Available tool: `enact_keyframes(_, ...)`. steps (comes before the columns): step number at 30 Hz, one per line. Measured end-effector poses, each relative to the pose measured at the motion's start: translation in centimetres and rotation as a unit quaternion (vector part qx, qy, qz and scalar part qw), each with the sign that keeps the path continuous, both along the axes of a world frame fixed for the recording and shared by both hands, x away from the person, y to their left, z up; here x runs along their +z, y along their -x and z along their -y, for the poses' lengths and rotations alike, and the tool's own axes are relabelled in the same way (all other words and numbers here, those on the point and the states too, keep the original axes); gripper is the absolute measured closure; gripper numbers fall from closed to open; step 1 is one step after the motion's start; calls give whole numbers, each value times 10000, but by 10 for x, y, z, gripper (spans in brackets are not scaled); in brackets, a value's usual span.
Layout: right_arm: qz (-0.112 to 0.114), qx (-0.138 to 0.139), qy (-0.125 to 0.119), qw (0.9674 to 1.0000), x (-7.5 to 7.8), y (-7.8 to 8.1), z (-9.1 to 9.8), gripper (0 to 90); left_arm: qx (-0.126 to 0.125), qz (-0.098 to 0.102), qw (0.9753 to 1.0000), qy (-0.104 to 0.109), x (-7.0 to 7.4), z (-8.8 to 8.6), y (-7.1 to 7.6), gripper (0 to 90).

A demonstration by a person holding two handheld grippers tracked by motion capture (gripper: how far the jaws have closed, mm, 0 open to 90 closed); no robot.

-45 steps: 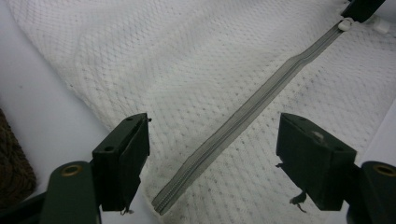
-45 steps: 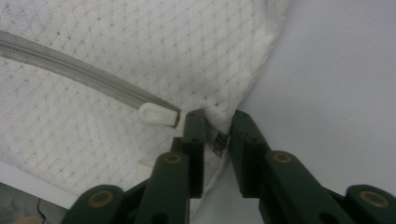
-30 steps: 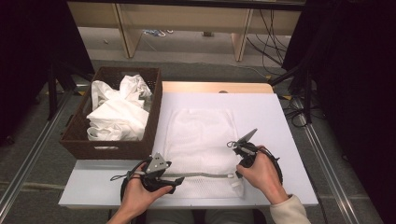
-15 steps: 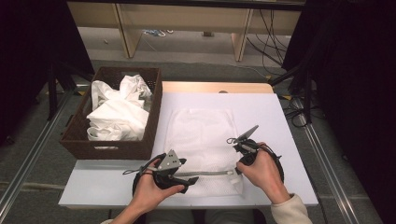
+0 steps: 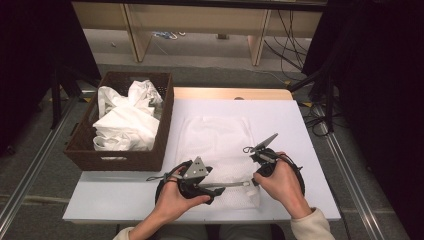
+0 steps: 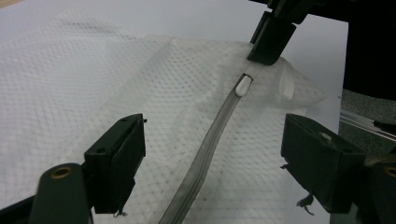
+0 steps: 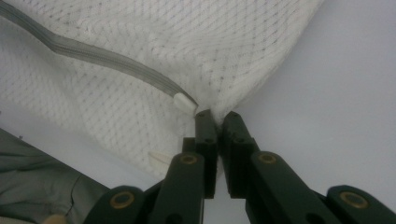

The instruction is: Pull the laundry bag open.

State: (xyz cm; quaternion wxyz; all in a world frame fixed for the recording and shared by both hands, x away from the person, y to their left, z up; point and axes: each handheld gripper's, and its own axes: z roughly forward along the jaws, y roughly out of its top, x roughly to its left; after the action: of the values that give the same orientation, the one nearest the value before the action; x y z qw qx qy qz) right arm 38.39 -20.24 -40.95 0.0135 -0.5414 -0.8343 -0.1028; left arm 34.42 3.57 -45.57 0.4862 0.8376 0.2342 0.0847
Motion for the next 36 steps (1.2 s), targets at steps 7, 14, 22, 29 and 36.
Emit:
enact_keyframes(7, 175, 182, -68, 9997, 0, -1, 2, 868, -141, -8, 9999, -17, -1, 12, -1, 234)
enact_keyframes(14, 114, -47, -65, 9999, 3, 2, -2, 869, -173, -57, 9998, -43, -4, 19, -2, 244)
enact_keyframes(22, 198, 172, -72, 9996, 3, 0, 2, 869, -420, -99, 9991, -53, -6, 29, -3, 260)
enact_keyframes(29, 89, 36, -69, 9999, 5, 2, 0, 869, -530, -90, 9986, -12, -9, 41, -3, 277)
enact_keyframes(36, 113, 96, -54, 9999, 5, 1, -1, 868, -726, -112, 9972, -103, -13, 52, -3, 294)
